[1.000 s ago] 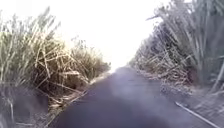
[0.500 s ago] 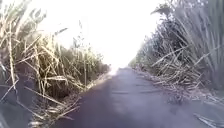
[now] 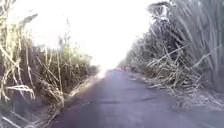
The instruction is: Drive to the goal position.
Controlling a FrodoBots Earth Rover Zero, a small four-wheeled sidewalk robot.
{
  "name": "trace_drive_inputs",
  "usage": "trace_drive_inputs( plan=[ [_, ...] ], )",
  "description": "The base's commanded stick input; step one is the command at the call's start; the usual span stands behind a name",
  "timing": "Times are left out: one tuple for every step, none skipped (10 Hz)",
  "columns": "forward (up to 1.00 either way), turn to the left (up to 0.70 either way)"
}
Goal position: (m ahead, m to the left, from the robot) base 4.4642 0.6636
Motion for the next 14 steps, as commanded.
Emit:
trace_drive_inputs(
  plan=[
    [0.85,0.0],
    [0.85,0.0],
    [0.85,0.0],
    [0.85,0.0],
    [0.85,0.0],
    [0.85,0.0],
    [0.85,0.0],
    [0.85,0.0],
    [0.85,0.0],
    [0.85,0.0],
    [0.85,0.0],
    [0.85,0.0],
    [0.85,-0.34],
    [0.85,-0.34]
  ],
)
